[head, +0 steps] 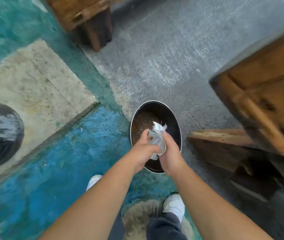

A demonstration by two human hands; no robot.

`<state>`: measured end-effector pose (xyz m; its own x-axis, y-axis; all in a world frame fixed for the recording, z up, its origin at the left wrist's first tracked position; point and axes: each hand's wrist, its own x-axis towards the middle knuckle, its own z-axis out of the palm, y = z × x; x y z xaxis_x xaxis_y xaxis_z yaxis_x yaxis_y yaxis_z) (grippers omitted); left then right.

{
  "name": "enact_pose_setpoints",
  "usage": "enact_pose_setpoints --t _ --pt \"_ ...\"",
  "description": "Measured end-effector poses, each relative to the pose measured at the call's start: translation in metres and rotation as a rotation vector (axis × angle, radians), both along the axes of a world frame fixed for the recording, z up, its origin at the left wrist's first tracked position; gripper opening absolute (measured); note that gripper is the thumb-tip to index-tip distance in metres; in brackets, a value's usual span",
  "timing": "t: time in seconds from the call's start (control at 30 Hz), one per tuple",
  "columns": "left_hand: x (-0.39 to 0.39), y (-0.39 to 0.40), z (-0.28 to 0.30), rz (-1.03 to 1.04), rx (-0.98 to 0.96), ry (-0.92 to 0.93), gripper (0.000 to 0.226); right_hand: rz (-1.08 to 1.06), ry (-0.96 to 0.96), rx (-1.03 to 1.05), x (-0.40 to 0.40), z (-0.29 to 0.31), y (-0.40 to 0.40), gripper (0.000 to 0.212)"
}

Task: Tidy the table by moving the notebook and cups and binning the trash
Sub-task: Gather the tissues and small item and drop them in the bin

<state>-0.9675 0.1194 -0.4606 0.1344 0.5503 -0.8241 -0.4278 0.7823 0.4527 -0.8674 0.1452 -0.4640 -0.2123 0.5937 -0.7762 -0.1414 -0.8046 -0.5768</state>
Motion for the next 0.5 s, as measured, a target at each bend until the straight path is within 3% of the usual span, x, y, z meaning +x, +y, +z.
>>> enact_pose_setpoints --t 0.17,0.33,0.5 --pt "0.023 0.028 -0.063 0.100 -0.224 0.045 0.110 -0.029 -0.099 -0.214 -0.003 -0.068 0.022 0.067" --pt "0.026 0.043 -0.101 0.054 -0.346 0.183 0.102 -0.060 -0.151 -0.388 -0.004 -0.106 0.035 0.077" --pt "0.030 0.048 -0.121 0.136 -0.413 0.238 0.079 -0.057 -0.252 -0.453 -0.007 -0.123 0.033 0.069"
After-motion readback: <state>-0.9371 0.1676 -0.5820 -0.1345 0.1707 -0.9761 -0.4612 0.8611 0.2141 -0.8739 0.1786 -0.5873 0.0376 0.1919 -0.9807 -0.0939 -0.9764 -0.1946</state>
